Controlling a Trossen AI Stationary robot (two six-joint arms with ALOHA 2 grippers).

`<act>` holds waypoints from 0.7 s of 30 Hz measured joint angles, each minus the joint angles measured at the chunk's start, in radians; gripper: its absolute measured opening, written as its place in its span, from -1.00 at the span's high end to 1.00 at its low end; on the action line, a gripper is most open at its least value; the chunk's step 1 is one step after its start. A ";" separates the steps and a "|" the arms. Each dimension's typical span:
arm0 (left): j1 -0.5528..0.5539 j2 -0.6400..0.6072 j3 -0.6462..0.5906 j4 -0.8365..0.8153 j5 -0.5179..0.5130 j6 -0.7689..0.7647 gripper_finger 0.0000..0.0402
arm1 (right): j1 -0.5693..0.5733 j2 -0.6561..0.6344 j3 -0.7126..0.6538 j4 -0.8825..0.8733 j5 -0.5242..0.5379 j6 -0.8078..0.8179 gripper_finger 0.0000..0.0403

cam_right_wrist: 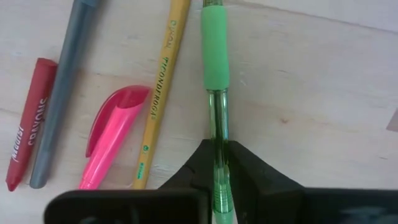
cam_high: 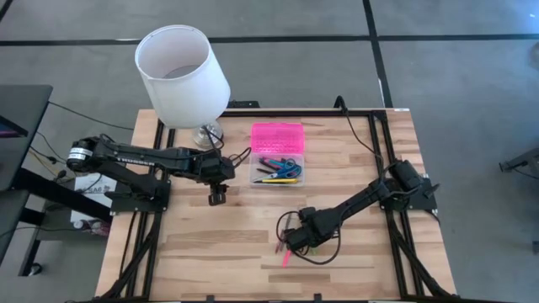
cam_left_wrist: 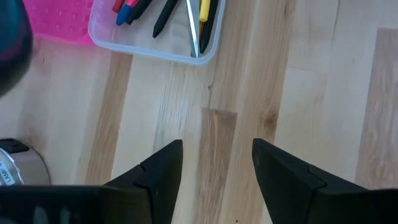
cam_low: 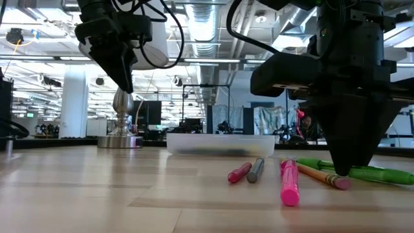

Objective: Pick & place school supplies into a supply box
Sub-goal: Put the green pen into the pink supply box

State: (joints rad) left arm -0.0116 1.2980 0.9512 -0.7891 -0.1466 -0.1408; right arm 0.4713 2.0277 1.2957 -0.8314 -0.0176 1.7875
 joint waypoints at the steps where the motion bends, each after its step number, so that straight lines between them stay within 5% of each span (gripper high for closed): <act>1: 0.000 0.000 0.000 0.000 0.000 -0.002 0.06 | 0.000 0.000 0.000 0.000 0.001 -0.005 0.90; 21: 0.000 0.000 0.000 0.001 -0.005 -0.032 0.06 | -0.006 -0.011 0.127 -0.343 0.052 -0.120 0.92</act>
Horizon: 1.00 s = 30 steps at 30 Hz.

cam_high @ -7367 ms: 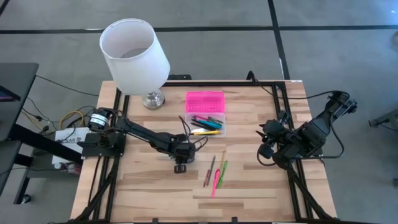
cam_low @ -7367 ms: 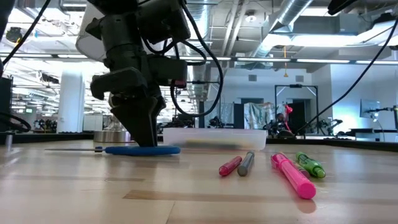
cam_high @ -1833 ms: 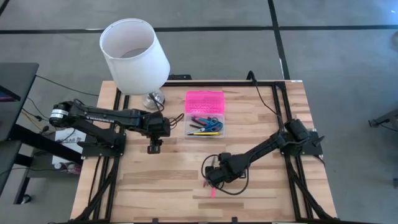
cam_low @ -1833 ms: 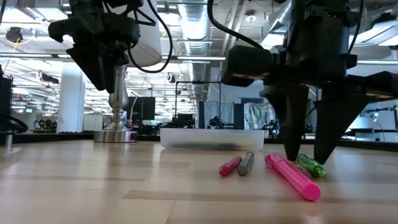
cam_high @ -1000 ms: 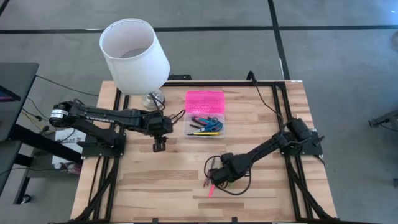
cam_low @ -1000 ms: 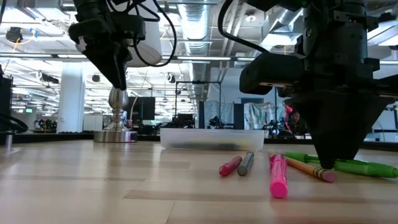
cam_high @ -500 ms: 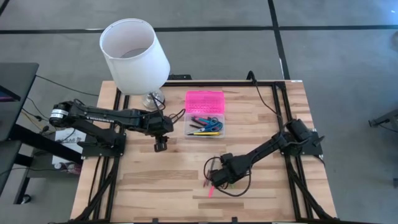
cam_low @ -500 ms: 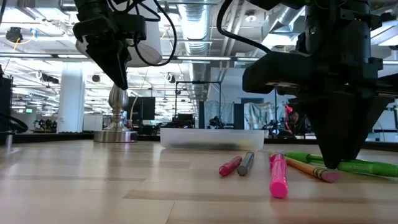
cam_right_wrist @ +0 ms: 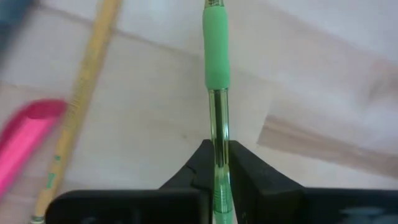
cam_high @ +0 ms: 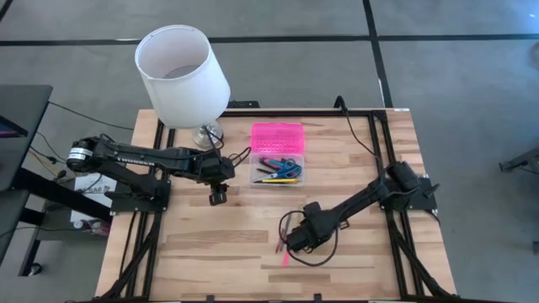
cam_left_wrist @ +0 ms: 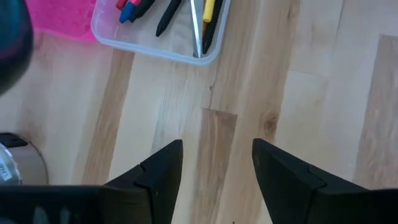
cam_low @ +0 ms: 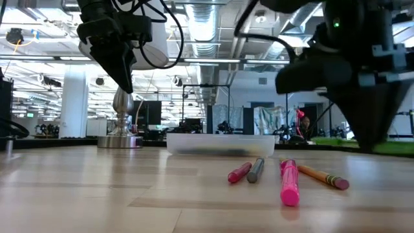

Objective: Pick & place school supplies into a supply box
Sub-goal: Put the green pen into the pink supply box

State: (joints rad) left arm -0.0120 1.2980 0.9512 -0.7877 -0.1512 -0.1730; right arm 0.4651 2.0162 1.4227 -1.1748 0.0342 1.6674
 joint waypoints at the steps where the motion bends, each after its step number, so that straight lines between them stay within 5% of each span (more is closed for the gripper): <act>1: 0.000 0.000 0.000 0.000 -0.007 0.000 0.06 | -0.005 -0.007 0.005 -0.010 0.015 -0.002 0.93; 8: 0.000 0.000 0.000 0.001 -0.022 0.000 0.06 | -0.072 -0.089 0.016 -0.082 0.136 -0.117 0.91; 15: 0.000 0.000 0.000 0.001 -0.026 -0.034 0.06 | -0.198 -0.140 0.017 -0.068 0.283 -0.422 0.93; 30: 0.000 0.000 0.000 0.000 -0.074 -0.194 0.06 | -0.495 -0.132 0.017 0.256 0.292 -1.143 0.93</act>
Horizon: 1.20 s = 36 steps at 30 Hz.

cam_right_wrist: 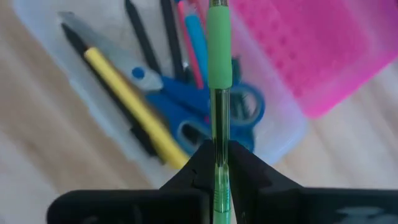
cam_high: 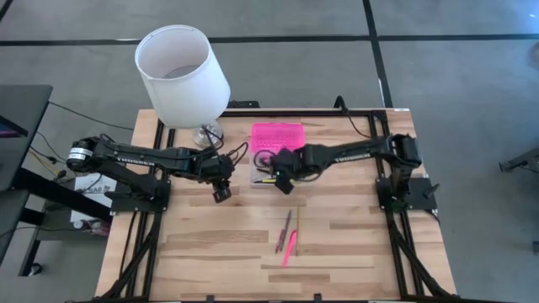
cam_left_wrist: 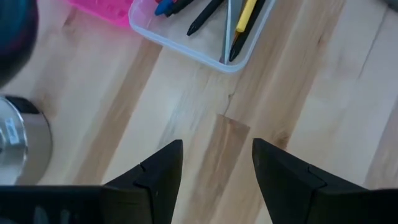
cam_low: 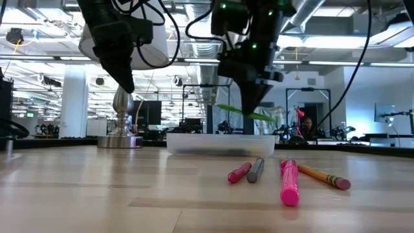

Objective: Pick & place school supplies into a supply box
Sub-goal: Put the green pen into the pink supply box

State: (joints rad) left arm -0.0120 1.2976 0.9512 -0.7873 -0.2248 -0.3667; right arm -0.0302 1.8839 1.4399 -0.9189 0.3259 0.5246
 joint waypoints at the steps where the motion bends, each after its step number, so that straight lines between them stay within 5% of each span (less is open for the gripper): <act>1: 0.000 0.000 0.000 0.000 0.002 -0.014 0.06 | -0.014 0.000 0.000 0.007 -0.002 -0.036 0.93; 11: 0.000 0.000 0.000 0.000 0.002 -0.109 0.06 | -0.070 0.002 0.000 0.118 -0.061 -0.313 0.92; 36: 0.000 0.000 0.000 0.001 -0.026 -0.106 0.06 | -0.072 0.003 0.000 0.120 -0.067 -0.342 0.75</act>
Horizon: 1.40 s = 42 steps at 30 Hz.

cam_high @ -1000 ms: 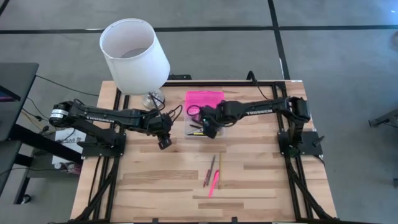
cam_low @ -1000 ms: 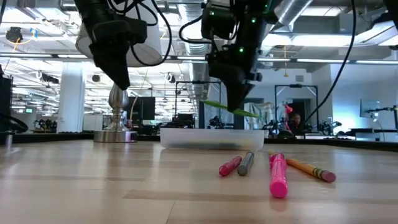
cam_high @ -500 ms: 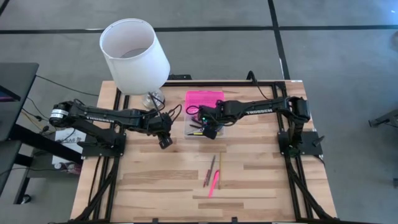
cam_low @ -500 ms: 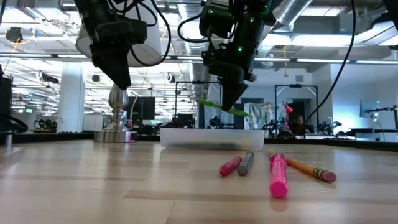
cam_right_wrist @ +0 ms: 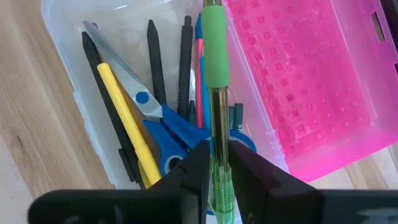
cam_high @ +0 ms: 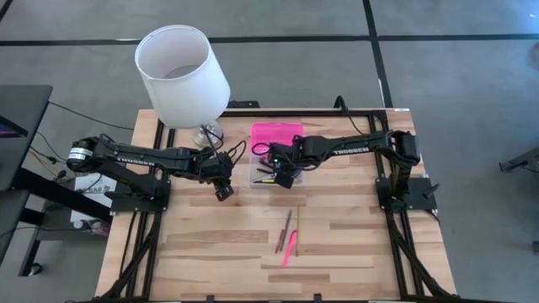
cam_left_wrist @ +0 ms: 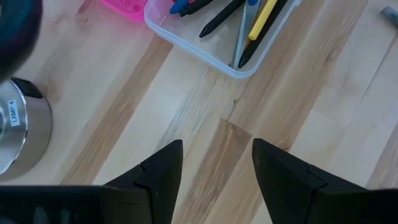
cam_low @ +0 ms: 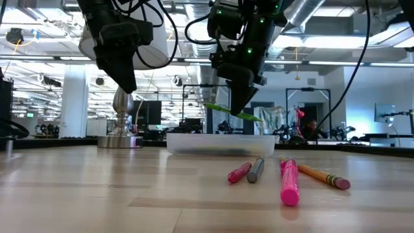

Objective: Pick & place school supplies into a supply box
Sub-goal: Put the green pen into the pink supply box, then put the red crayon into the pink supply box

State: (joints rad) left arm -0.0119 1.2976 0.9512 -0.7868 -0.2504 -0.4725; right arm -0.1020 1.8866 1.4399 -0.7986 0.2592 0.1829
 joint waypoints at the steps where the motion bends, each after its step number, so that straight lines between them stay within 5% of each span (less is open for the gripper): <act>1: 0.000 0.000 0.000 0.000 0.000 0.000 0.06 | 0.000 0.000 0.000 0.000 0.000 0.000 0.75; 29: 0.000 0.000 0.000 0.029 0.011 0.017 0.06 | 0.020 -0.049 0.001 0.020 -0.041 0.067 0.41; 42: 0.000 0.000 0.000 0.447 0.260 0.427 0.06 | 0.210 -0.290 0.001 -0.290 0.162 0.416 0.41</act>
State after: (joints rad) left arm -0.0123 1.2976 0.9512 -0.3402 0.0095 -0.0455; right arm 0.1083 1.5963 1.4410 -1.0891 0.4215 0.5987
